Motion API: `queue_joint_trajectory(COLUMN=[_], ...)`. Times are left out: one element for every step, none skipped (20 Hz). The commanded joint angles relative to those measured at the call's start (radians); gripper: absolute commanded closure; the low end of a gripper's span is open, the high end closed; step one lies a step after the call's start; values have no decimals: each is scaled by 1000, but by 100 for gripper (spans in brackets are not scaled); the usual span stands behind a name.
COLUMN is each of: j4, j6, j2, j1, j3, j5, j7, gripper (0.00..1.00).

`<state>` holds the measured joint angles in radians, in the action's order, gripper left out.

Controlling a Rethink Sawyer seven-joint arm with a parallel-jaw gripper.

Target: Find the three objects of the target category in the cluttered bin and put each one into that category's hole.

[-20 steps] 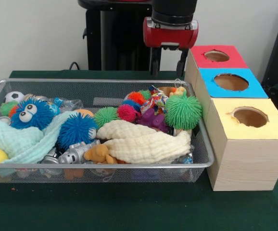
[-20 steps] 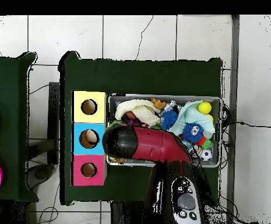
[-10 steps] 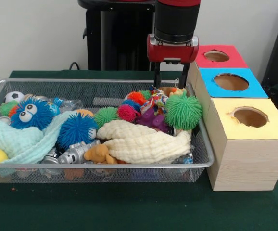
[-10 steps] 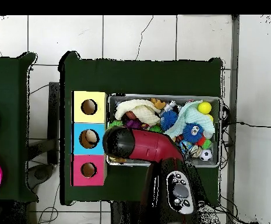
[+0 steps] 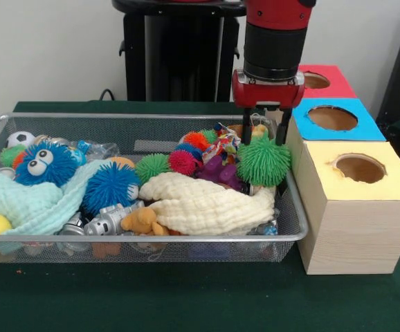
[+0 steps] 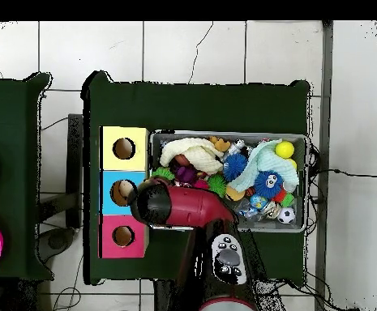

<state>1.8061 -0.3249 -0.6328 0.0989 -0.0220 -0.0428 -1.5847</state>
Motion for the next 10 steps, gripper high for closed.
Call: queue_joint_trajectory(j4=[65,66,54,54,53,53,51,54,61,65], j6=[28,27,17,15,6,-2,-9,-13,-14,-15], j2=[79,82,94,97,100,103,100,97,93,89], j1=[-31,-39,-59,-66,-76,-86,-99,-105,-111,-117], j3=[-17,-26,-51,-60,-73,-86,-103,-109,-114,-118], j5=[-74,-79,-86,-92,-99,-107,-113,-119,-124,-129], j7=[-299,-301,-313,-315,-321,-327,-331,-331,-333,-334], gripper=[0,0,0,0,0,0,0,0,0,0])
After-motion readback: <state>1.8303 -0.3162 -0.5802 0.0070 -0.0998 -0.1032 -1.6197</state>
